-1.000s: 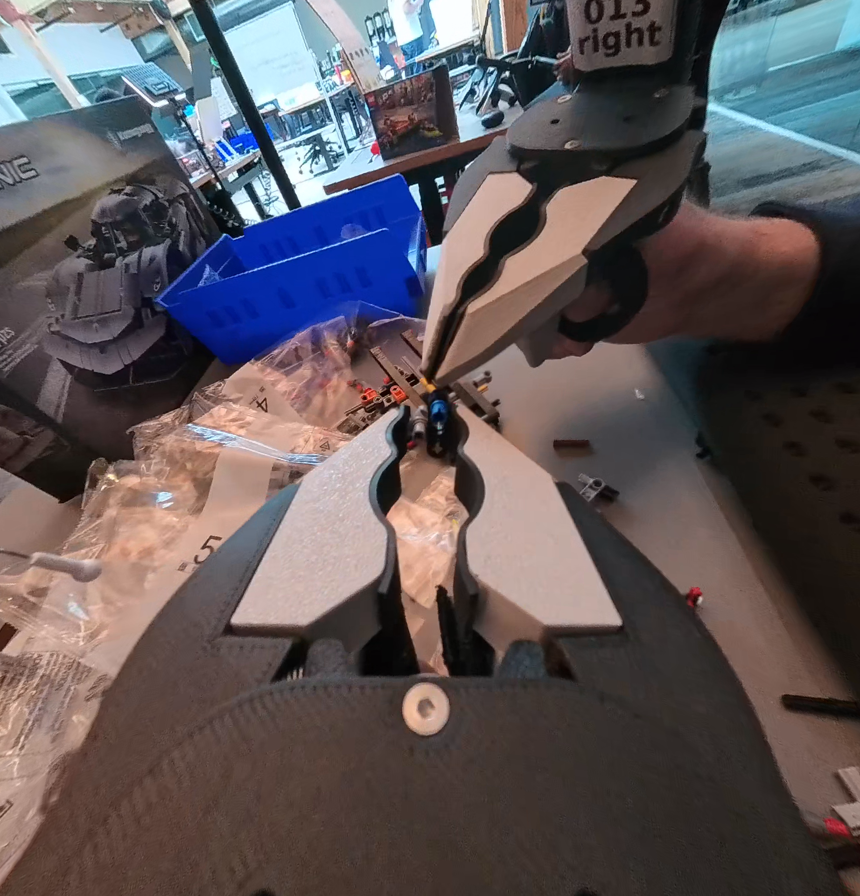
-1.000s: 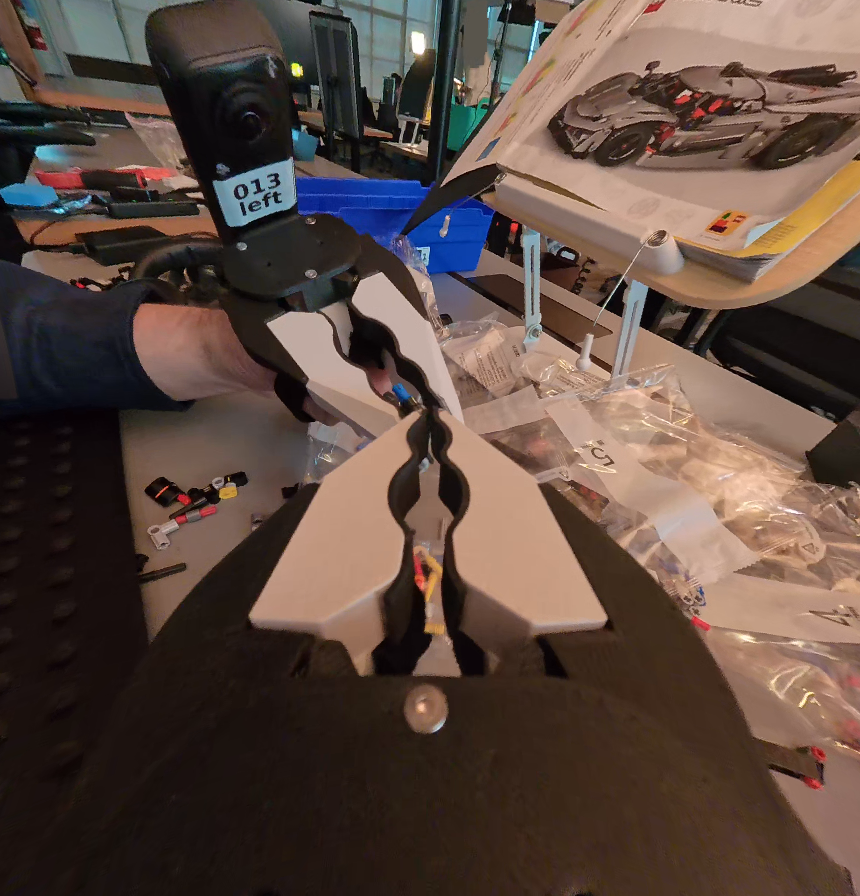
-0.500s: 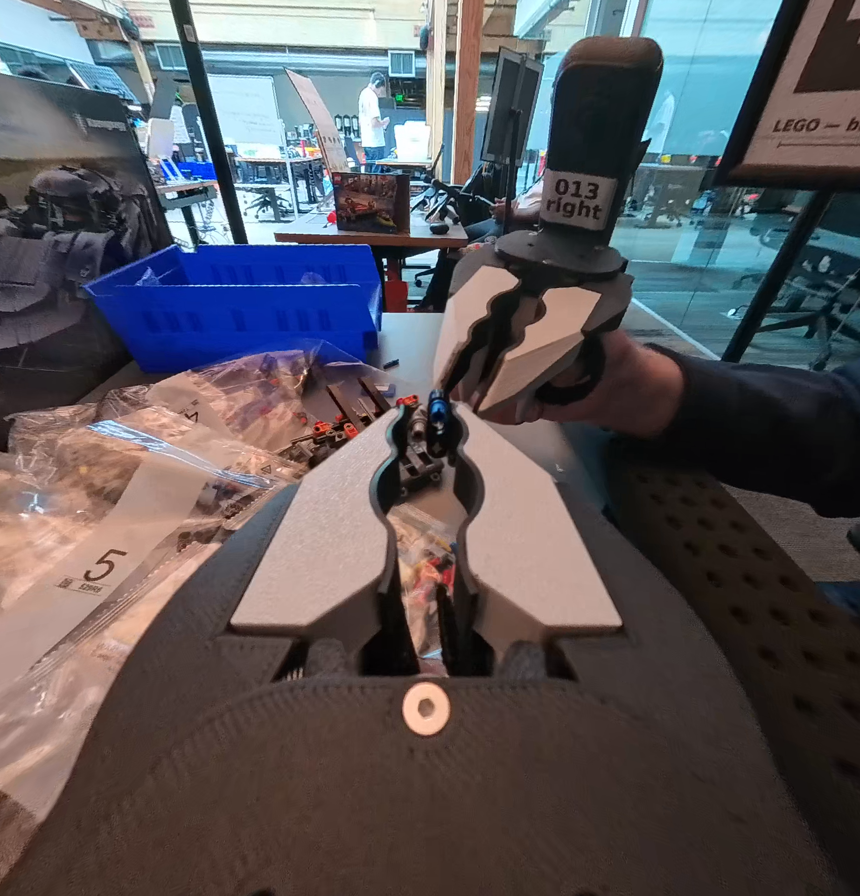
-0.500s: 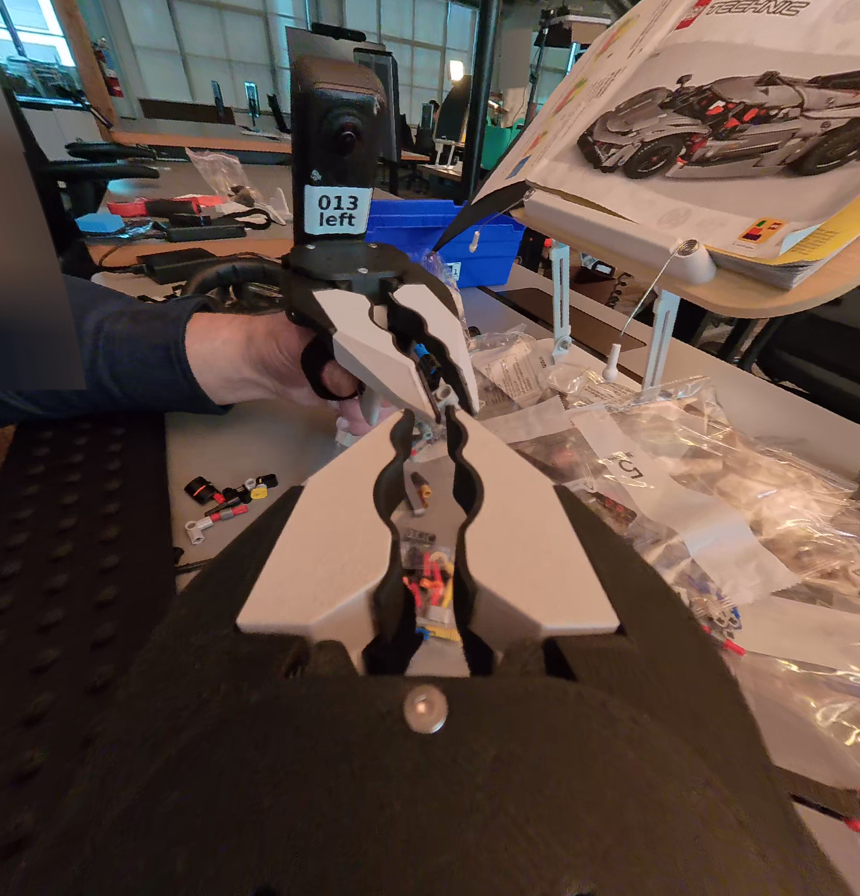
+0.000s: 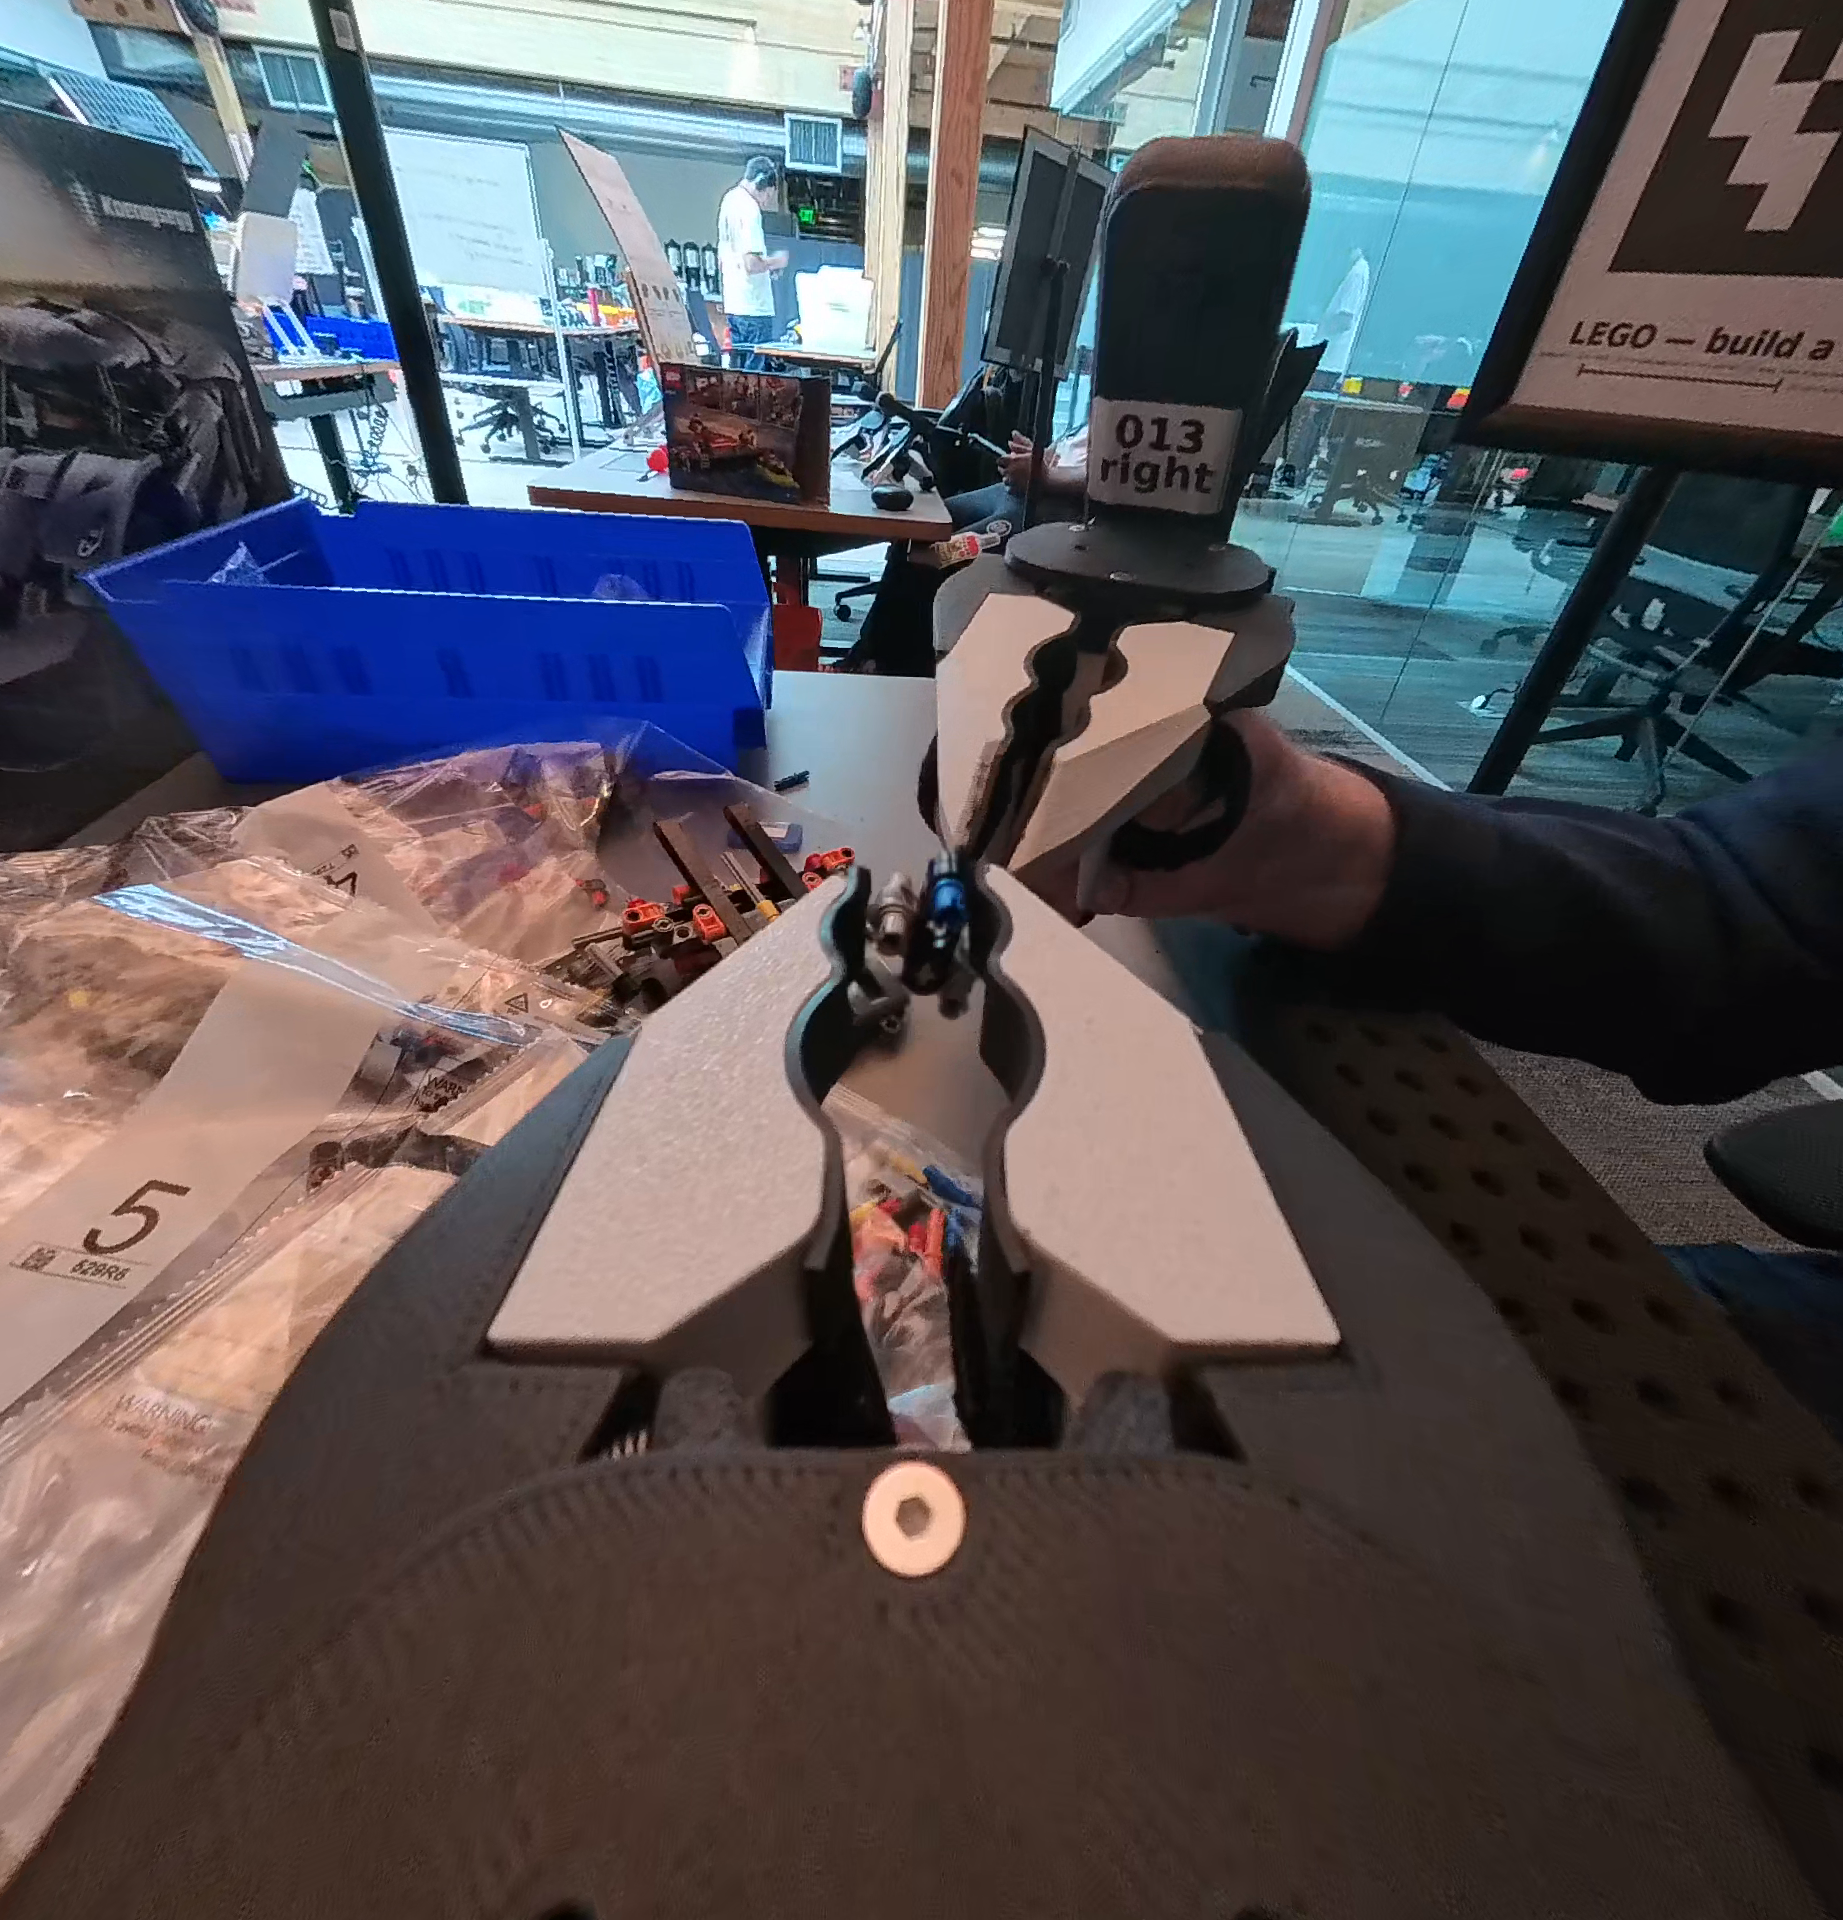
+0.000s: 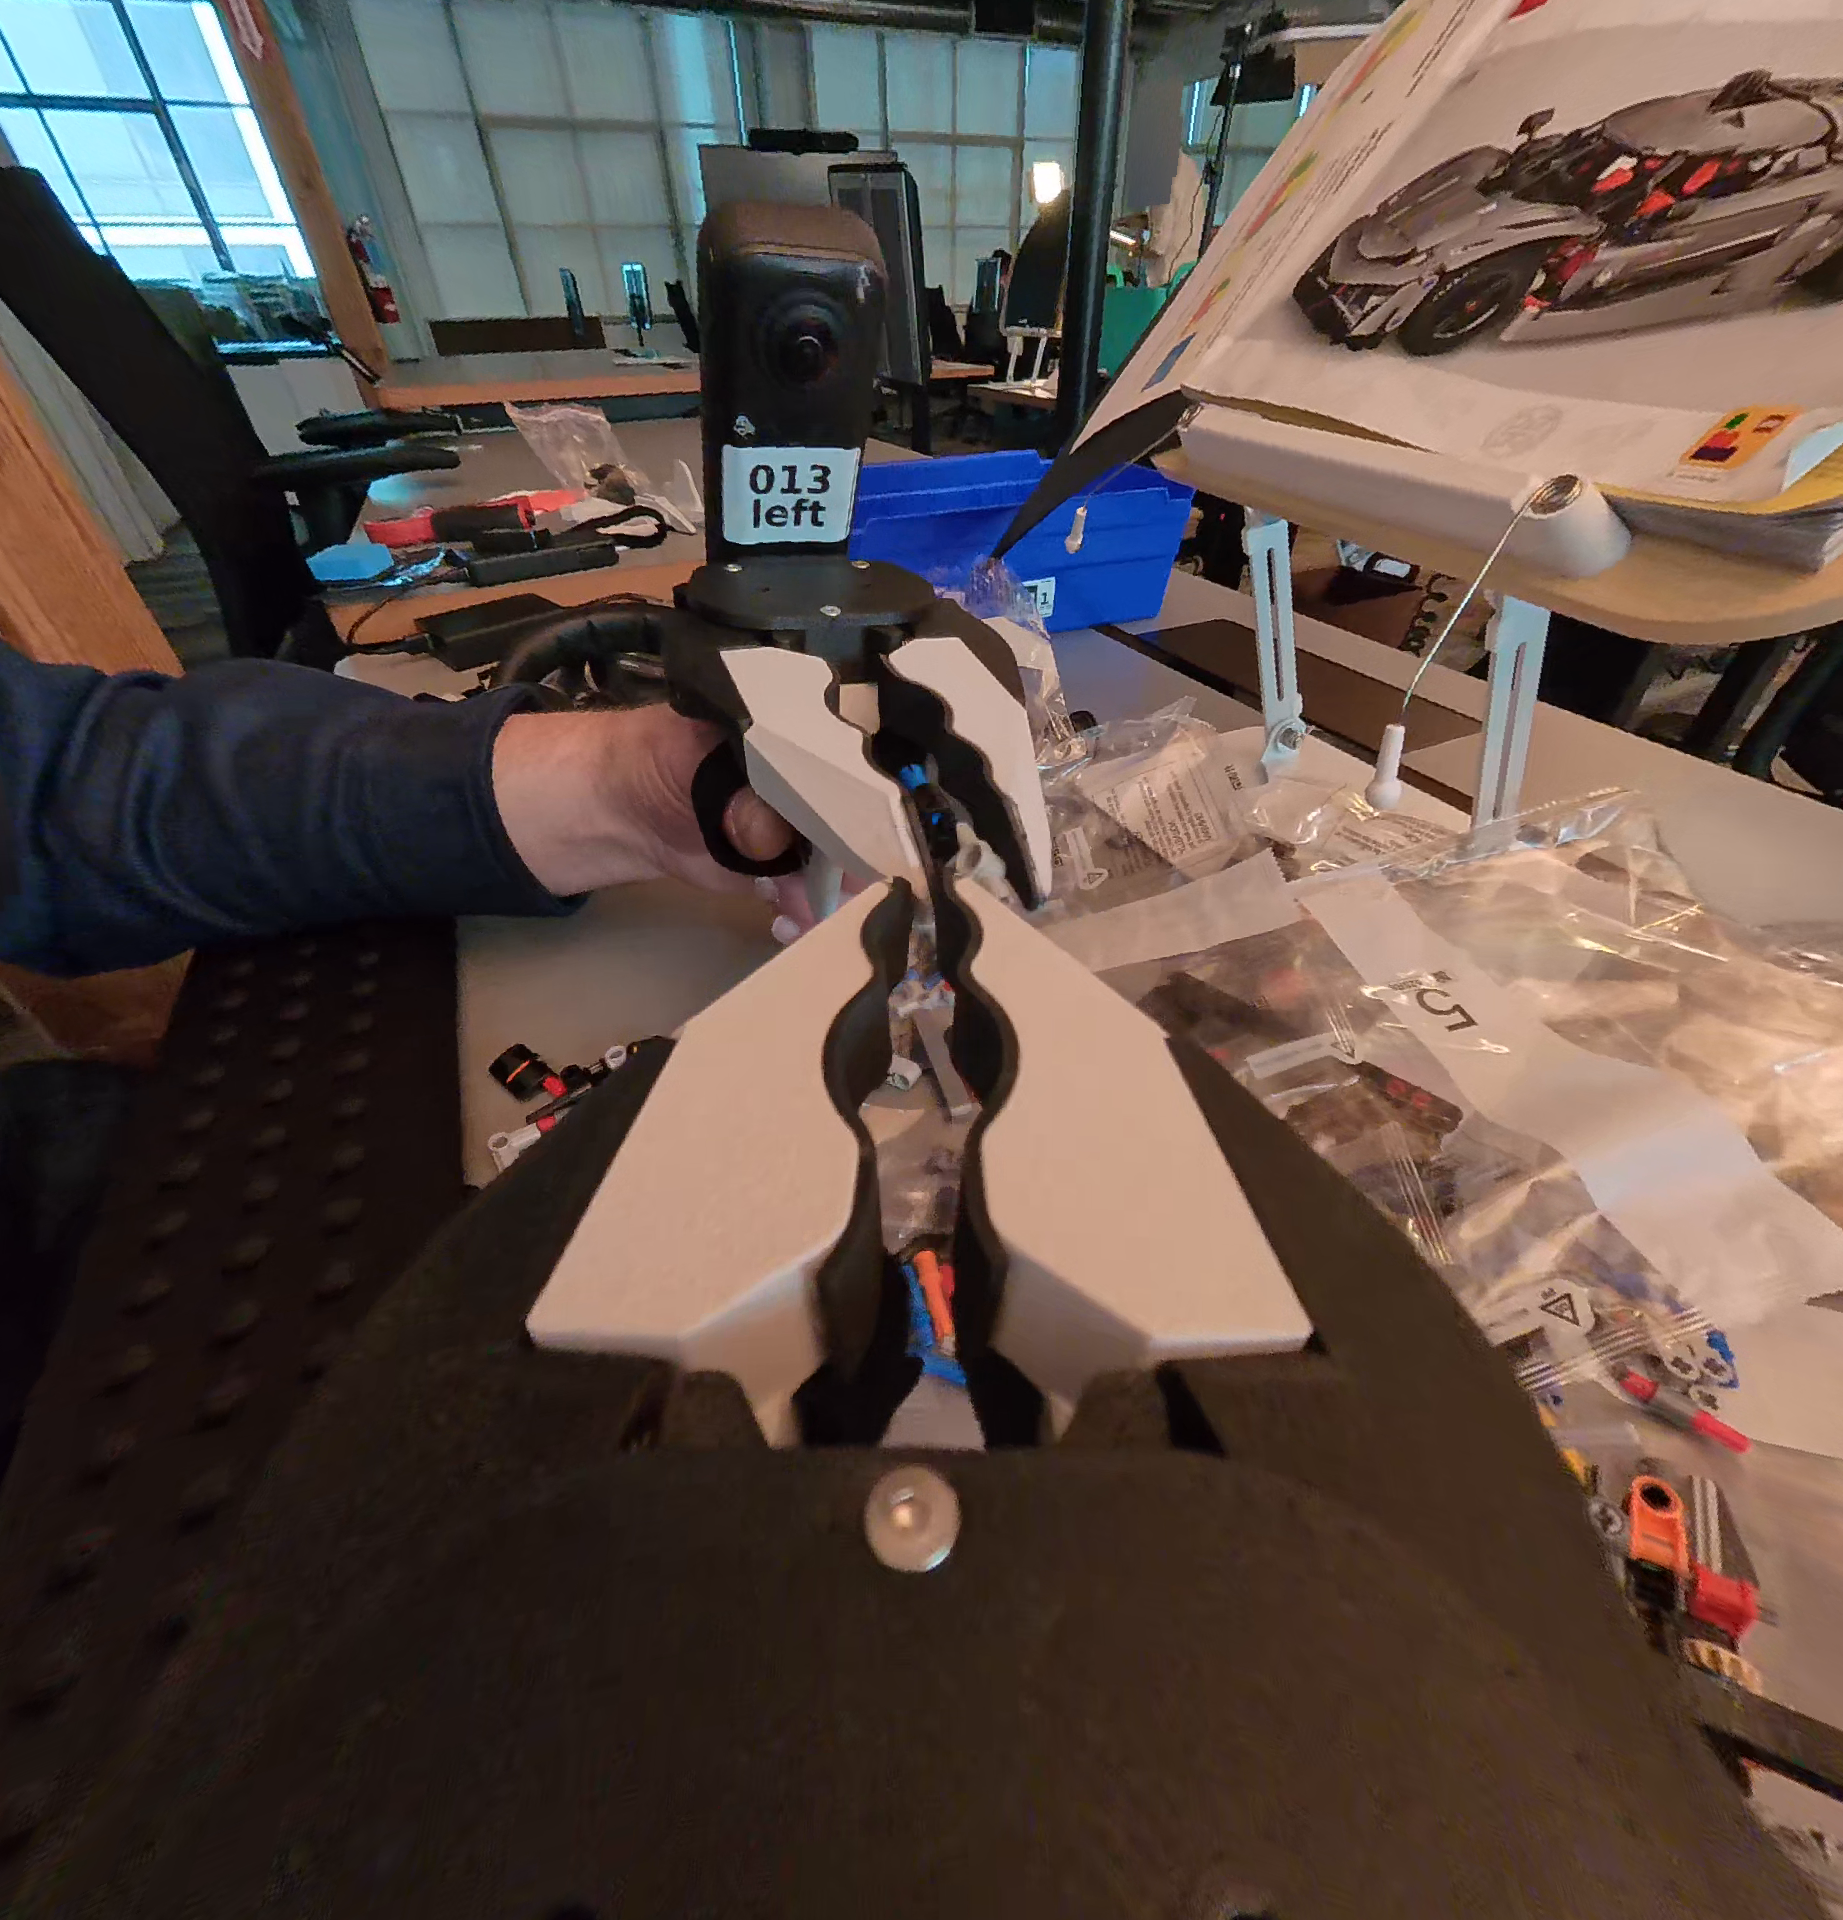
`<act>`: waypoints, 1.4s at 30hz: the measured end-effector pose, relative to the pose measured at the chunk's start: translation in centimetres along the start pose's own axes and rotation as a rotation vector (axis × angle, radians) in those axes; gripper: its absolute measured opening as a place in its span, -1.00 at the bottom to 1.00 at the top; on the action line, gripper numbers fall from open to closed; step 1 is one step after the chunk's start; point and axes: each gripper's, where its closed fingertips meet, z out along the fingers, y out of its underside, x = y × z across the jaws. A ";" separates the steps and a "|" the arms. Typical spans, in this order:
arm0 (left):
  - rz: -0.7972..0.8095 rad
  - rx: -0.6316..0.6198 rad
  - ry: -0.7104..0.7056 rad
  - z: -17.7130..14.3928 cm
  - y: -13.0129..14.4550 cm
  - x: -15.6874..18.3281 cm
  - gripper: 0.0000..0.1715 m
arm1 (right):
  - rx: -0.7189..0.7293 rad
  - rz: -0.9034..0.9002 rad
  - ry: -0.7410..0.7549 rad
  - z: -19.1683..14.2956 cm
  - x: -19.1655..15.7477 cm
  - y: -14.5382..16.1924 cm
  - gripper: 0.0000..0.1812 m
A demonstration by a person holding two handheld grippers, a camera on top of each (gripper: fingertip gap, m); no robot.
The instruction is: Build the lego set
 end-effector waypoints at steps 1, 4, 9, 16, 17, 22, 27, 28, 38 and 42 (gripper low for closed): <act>-0.002 0.000 -0.005 0.0 0.0 -0.1 -0.79 | 0.001 0.003 -0.001 0.0 0.0 0.0 -0.99; -0.008 -0.001 -0.003 -0.1 0.1 -0.2 -0.78 | 0.003 0.013 -0.003 0.0 0.1 0.0 -0.99; 0.003 -0.018 -0.002 -0.3 0.5 -0.3 -0.78 | 0.000 0.023 0.023 -0.3 0.7 0.2 -1.00; 0.270 -0.133 -0.108 0.2 1.2 -0.1 -0.78 | 0.008 0.122 -0.021 0.0 0.8 0.5 -0.92; 0.315 -0.149 -0.123 0.3 1.2 0.0 -0.78 | 0.009 0.143 -0.037 0.0 0.7 0.6 -0.89; 0.447 -0.202 -0.184 0.8 1.6 -0.1 -0.78 | 0.014 0.193 -0.098 0.1 0.2 0.6 -0.94; 0.523 -0.220 -0.211 1.1 1.5 0.1 -0.78 | 0.016 0.216 -0.096 0.0 0.4 0.8 -0.96; 0.535 -0.218 -0.216 1.1 1.5 0.1 -0.78 | 0.028 0.217 -0.084 -0.2 0.7 0.6 -0.93; 0.578 -0.213 -0.242 1.0 1.0 0.2 -0.78 | 0.033 0.312 -0.065 -0.6 2.0 1.0 -0.72; 0.583 -0.206 -0.233 1.2 0.8 0.5 -0.78 | 0.043 0.394 -0.181 -0.2 0.7 0.9 -0.61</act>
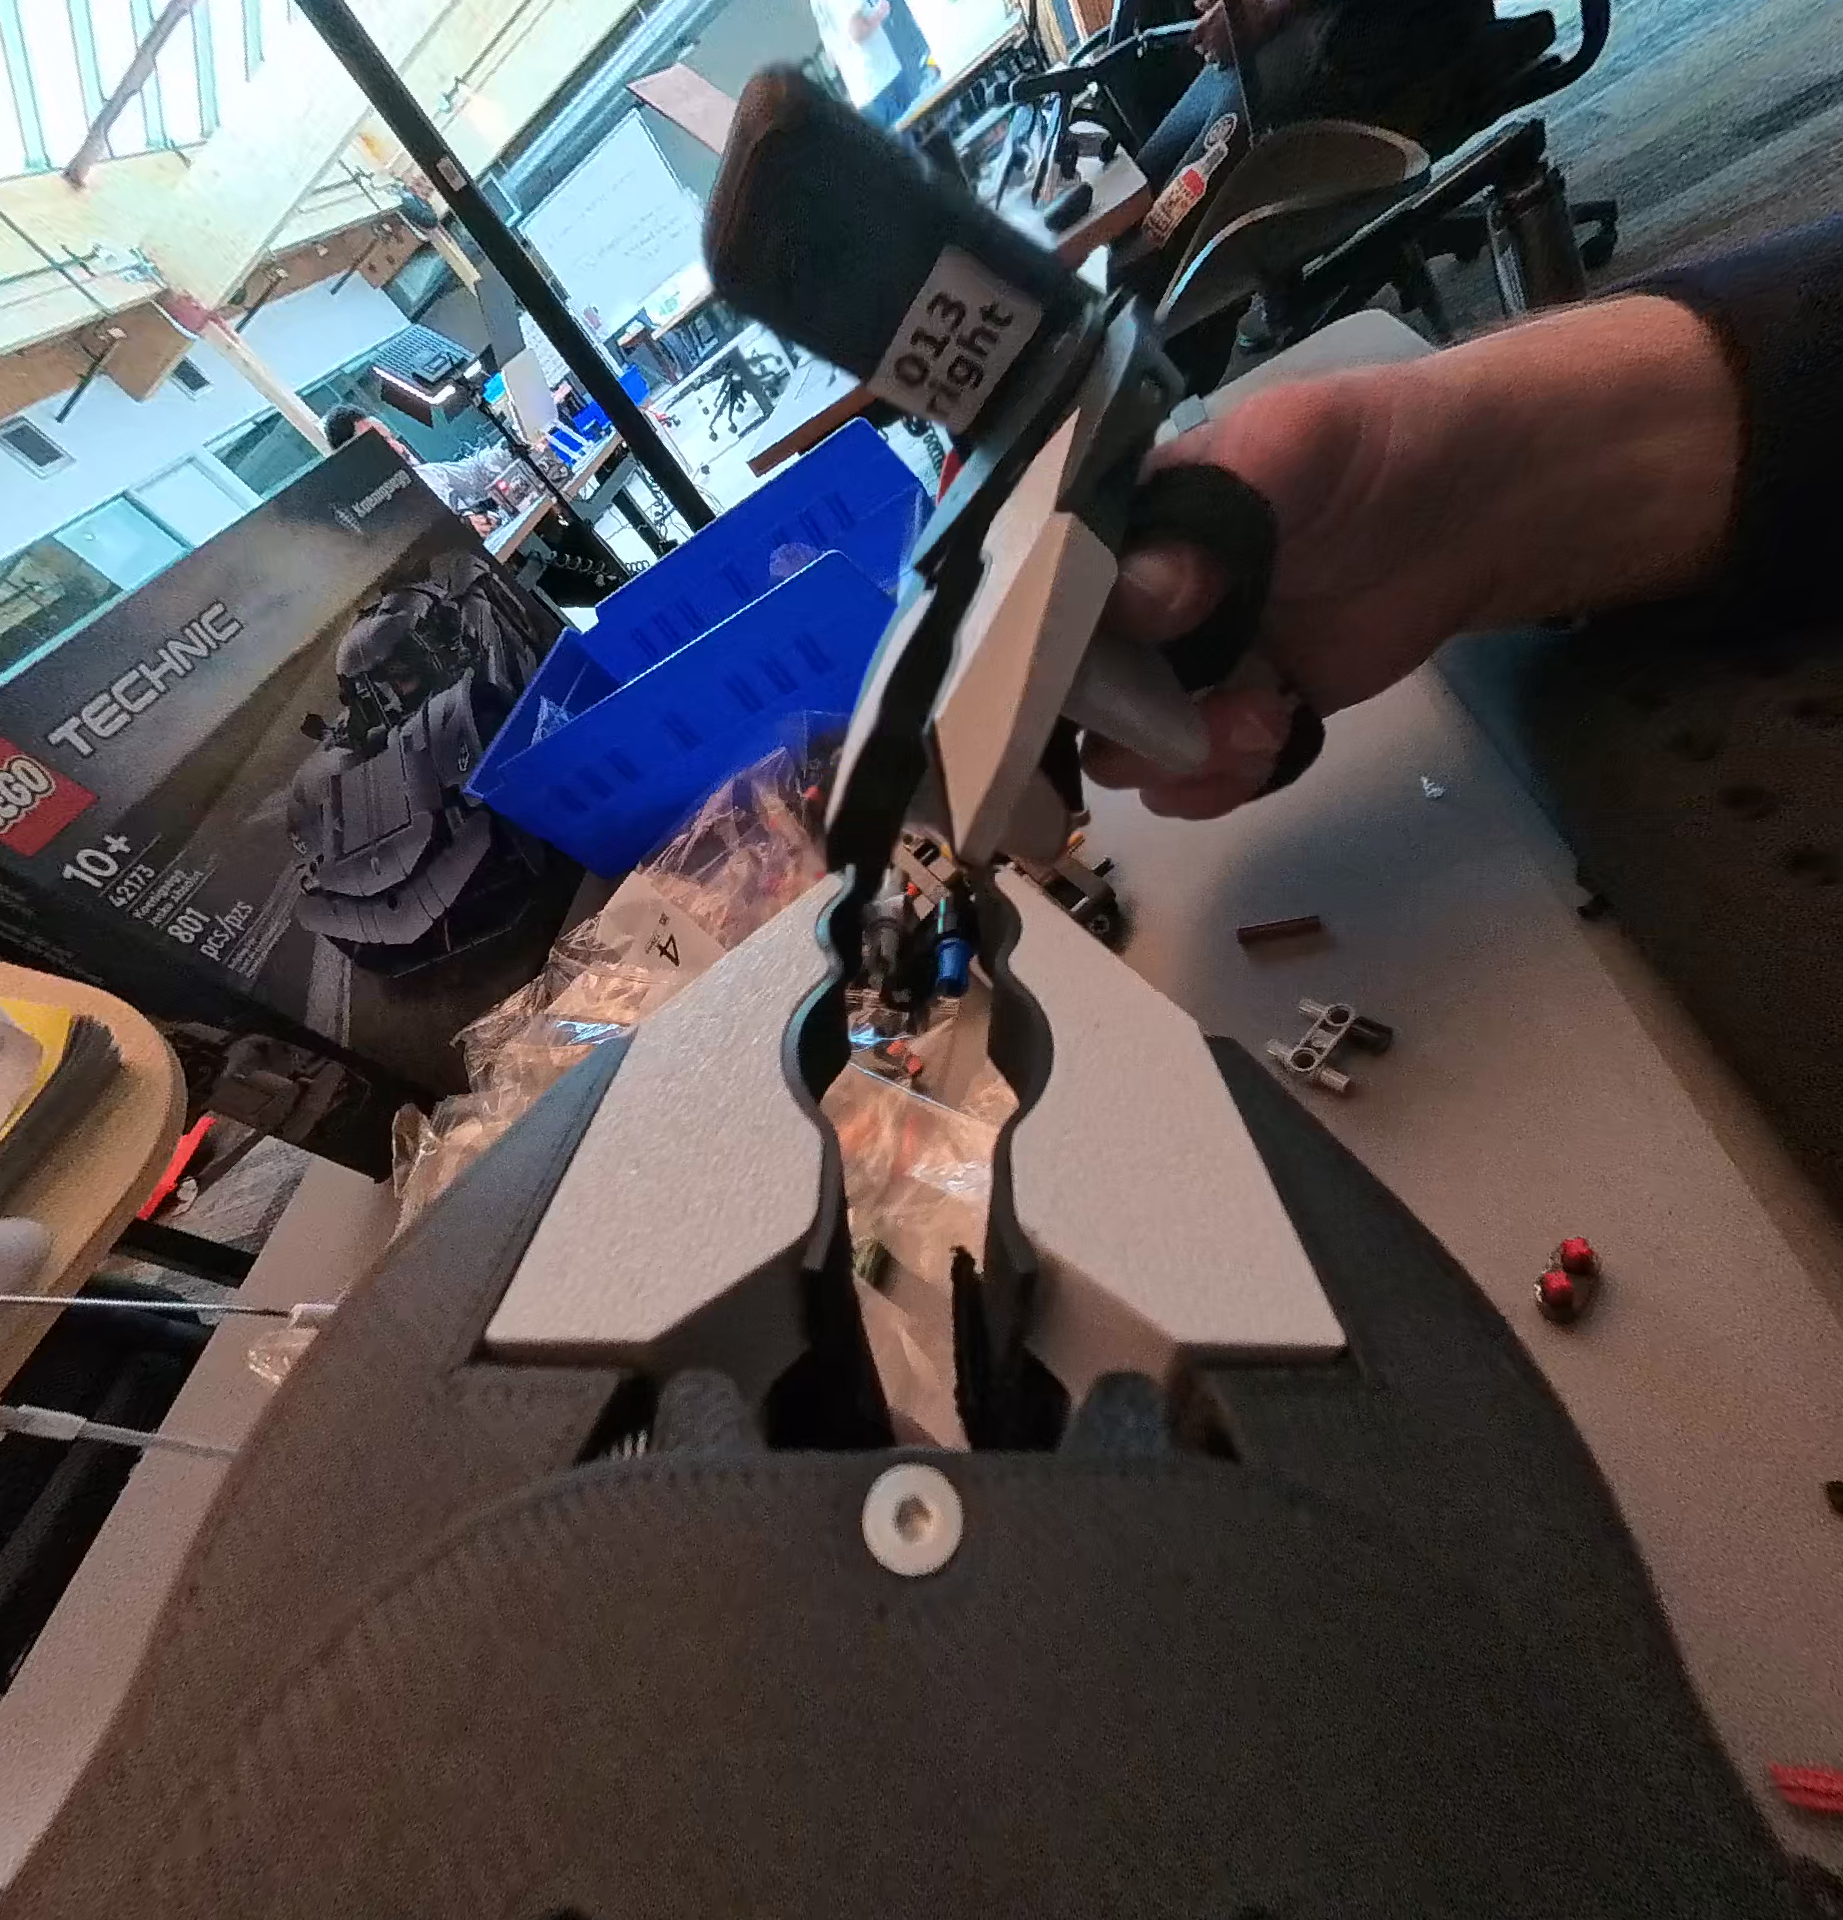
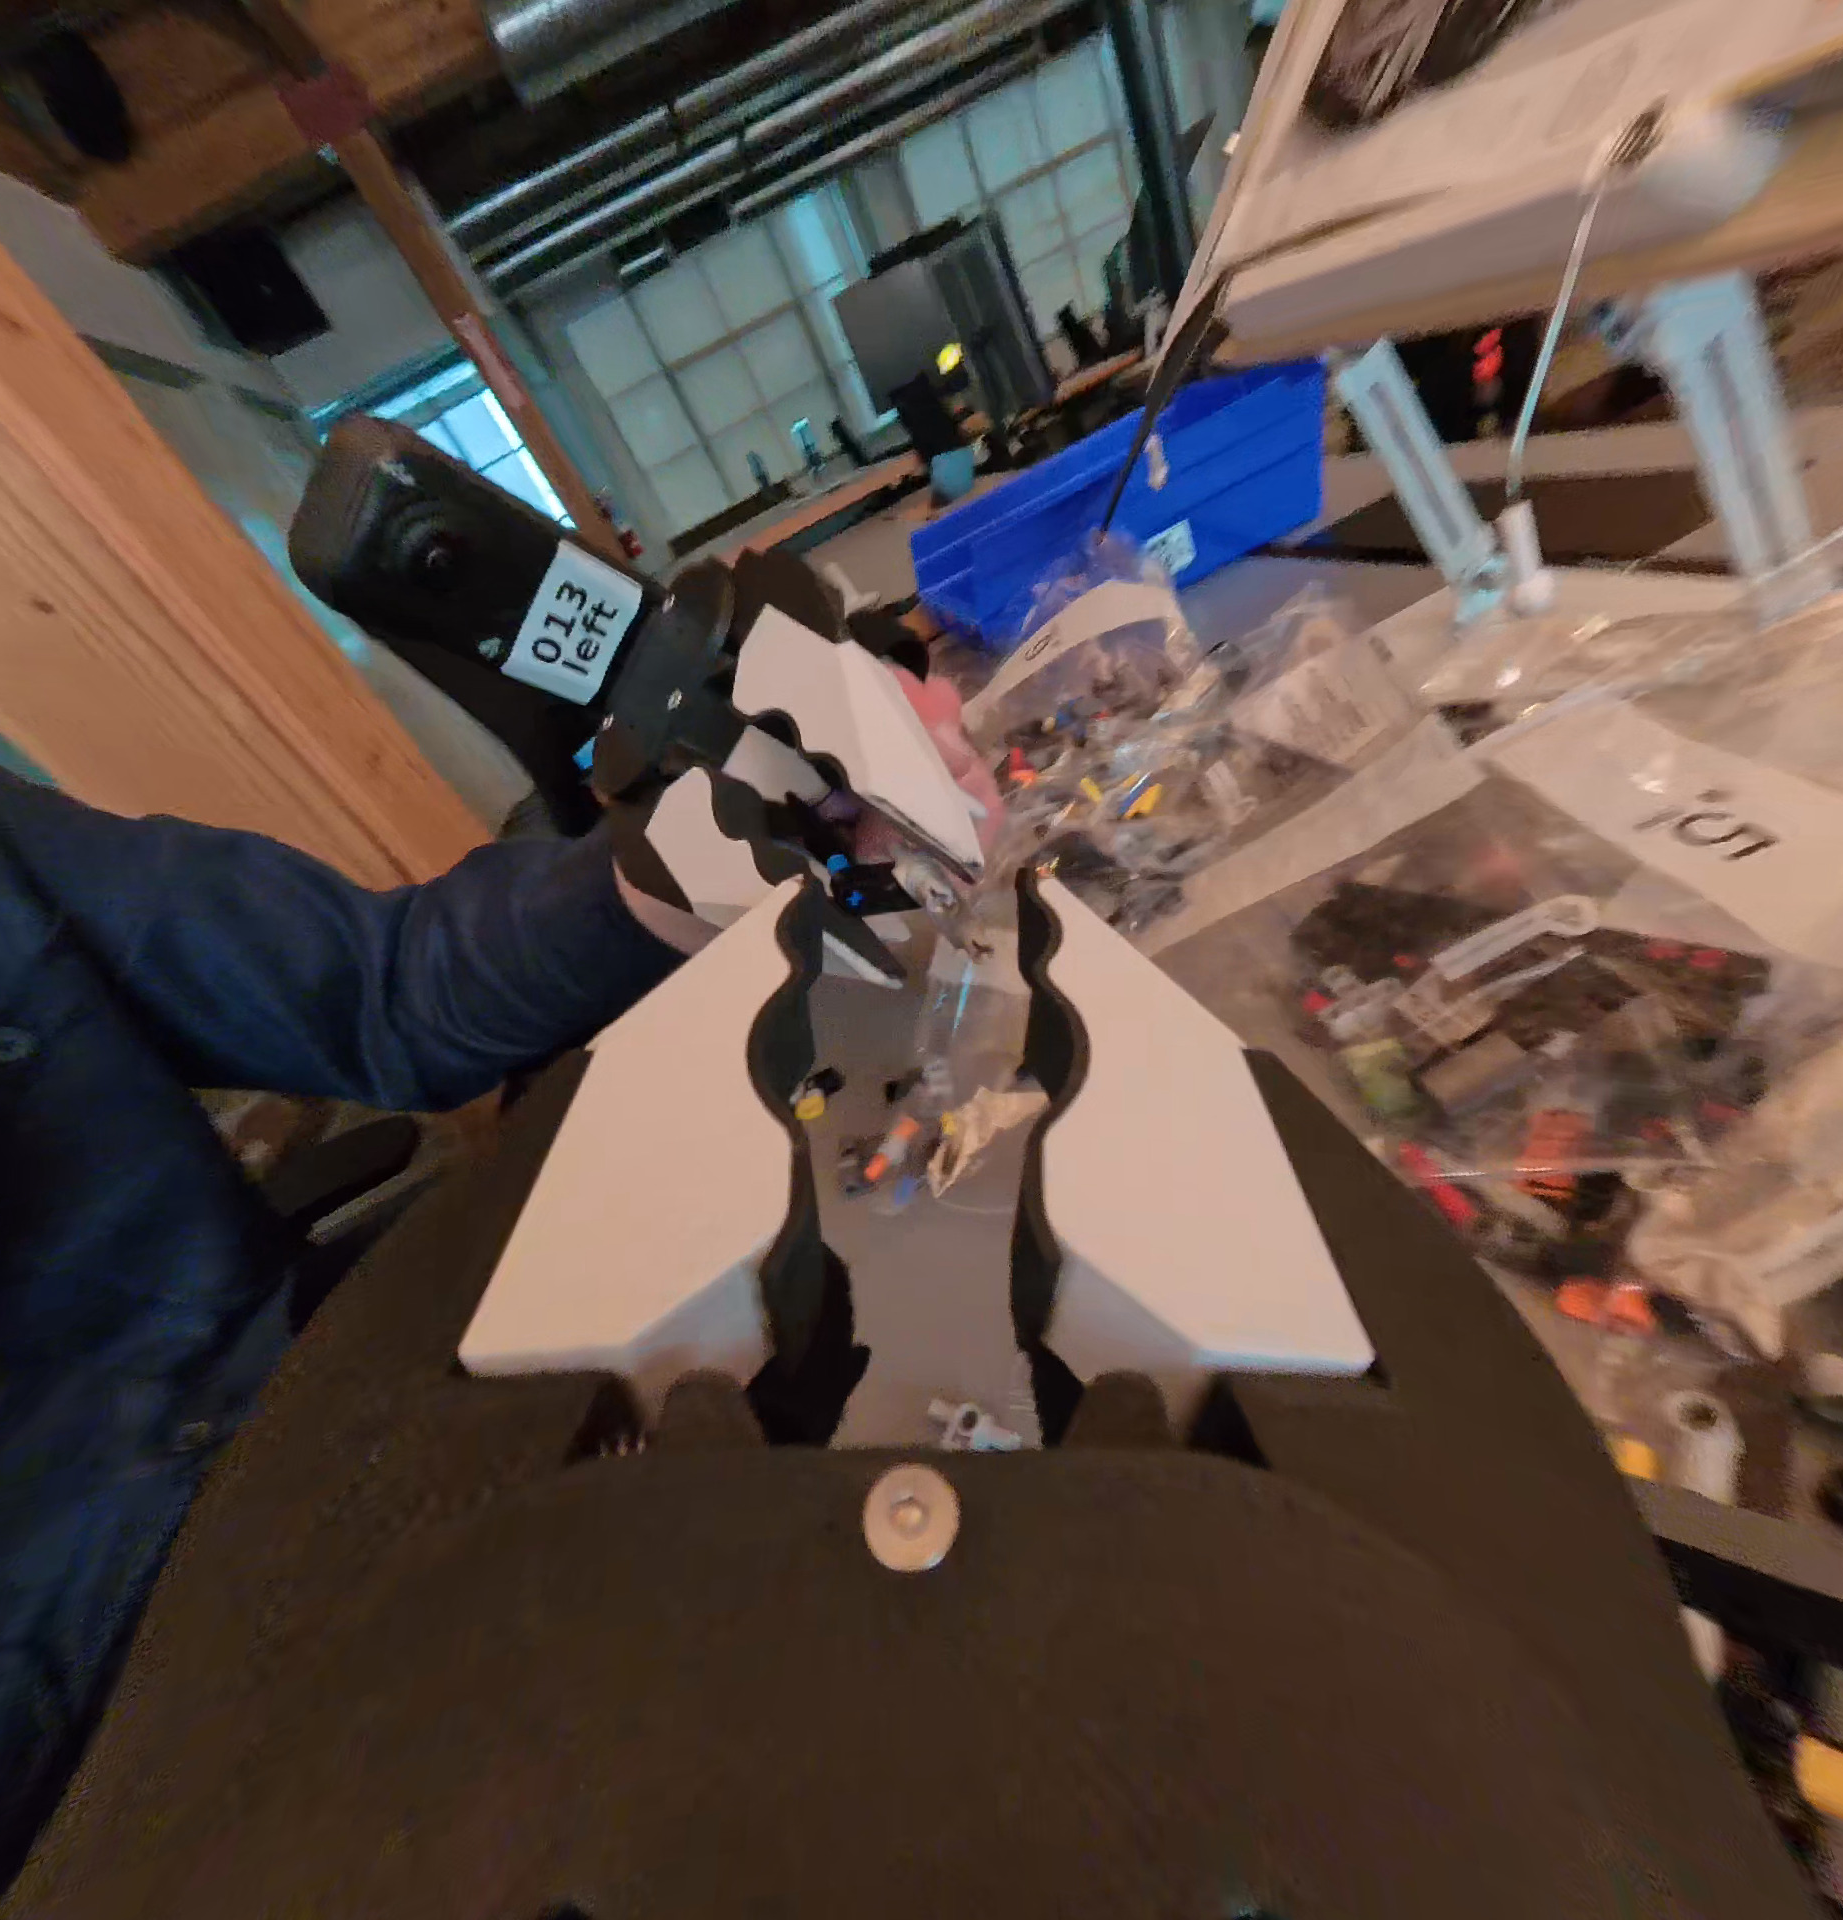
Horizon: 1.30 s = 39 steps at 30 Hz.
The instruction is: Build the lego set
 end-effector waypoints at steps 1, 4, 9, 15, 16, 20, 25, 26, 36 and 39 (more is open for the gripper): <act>0.007 -0.005 0.008 0.0 0.1 0.2 -0.78 | -0.004 0.024 -0.026 0.2 -0.2 0.2 -0.63; 0.014 0.002 0.024 0.2 -0.2 0.7 -0.79 | -0.015 0.038 -0.061 0.5 -0.7 0.4 -0.71; 0.001 0.048 0.037 0.2 -1.0 1.0 -0.78 | -0.020 -0.026 -0.027 0.3 -0.6 0.2 -0.88; -0.068 0.062 0.010 -0.3 -1.0 -0.1 -0.77 | -0.004 -0.103 0.047 -0.2 -0.1 -0.3 -0.93; -0.077 0.060 0.008 -0.4 -0.9 -0.3 -0.79 | 0.005 -0.098 0.054 -0.3 0.1 -0.5 -0.93; -0.154 0.055 0.002 -0.6 -0.3 -1.0 -0.69 | 0.015 -0.151 0.103 -0.6 0.4 -0.9 -0.93; -0.328 0.068 0.122 -0.4 0.2 -0.2 -0.65 | 0.035 -0.221 0.110 -0.7 0.0 -1.4 -0.93; -0.360 0.067 0.145 -0.3 0.2 0.0 -0.65 | 0.033 -0.243 0.106 -0.6 -0.3 -1.4 -0.93; -0.416 0.088 0.214 -0.2 -0.1 0.8 -0.93 | 0.077 -0.213 0.051 -0.7 -1.1 -1.9 -0.92; -0.447 0.107 0.221 -0.3 -0.4 0.6 -0.94 | 0.101 -0.207 0.055 -1.0 -1.0 -2.3 -0.91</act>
